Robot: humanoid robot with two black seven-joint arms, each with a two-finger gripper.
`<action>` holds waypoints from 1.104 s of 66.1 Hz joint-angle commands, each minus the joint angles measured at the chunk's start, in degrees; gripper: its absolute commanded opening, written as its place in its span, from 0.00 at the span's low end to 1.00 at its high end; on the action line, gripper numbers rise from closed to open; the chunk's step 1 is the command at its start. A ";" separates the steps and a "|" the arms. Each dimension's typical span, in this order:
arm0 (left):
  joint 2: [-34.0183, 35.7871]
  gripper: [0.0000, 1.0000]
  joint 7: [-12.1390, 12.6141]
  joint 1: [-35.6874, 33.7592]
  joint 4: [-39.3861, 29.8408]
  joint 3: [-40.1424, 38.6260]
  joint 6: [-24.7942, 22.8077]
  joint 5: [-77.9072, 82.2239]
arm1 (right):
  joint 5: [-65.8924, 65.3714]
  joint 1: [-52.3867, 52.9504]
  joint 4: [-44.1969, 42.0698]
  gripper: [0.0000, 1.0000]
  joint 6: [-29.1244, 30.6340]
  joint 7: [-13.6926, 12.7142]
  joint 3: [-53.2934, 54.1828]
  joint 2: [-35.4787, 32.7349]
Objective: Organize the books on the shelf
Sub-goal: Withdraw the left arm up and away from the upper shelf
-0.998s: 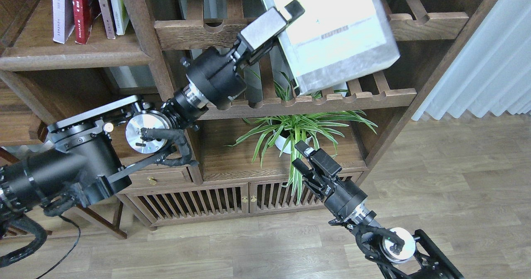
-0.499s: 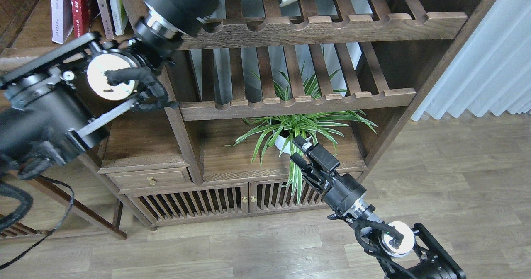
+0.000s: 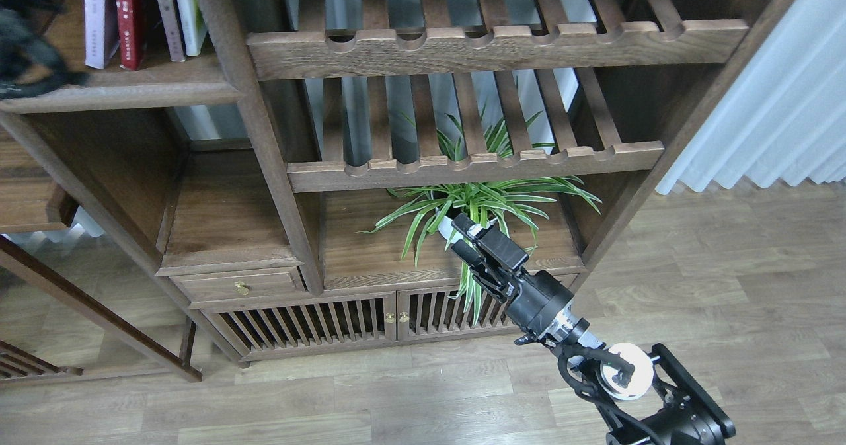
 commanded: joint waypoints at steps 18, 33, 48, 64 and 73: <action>9.82 0.01 -0.06 0.27 0.02 2.05 0.00 -0.01 | -0.06 0.30 -0.01 0.87 -0.01 -0.01 -1.16 0.00; 17.99 0.01 0.02 0.54 0.02 6.88 0.00 -0.01 | -0.06 0.57 -0.10 0.87 -0.01 -0.01 -1.16 0.00; 22.65 0.01 0.55 0.54 0.11 8.91 0.00 0.26 | -0.15 0.66 -0.45 0.87 -0.01 -0.10 -1.25 0.00; 28.10 0.01 0.55 0.62 0.11 12.68 0.00 0.34 | -0.24 1.53 -0.63 0.87 -0.10 -0.10 -2.66 0.00; 28.72 0.01 0.64 0.54 0.19 14.26 0.00 0.61 | -0.24 1.53 -0.71 0.87 -0.10 -0.10 -2.74 0.00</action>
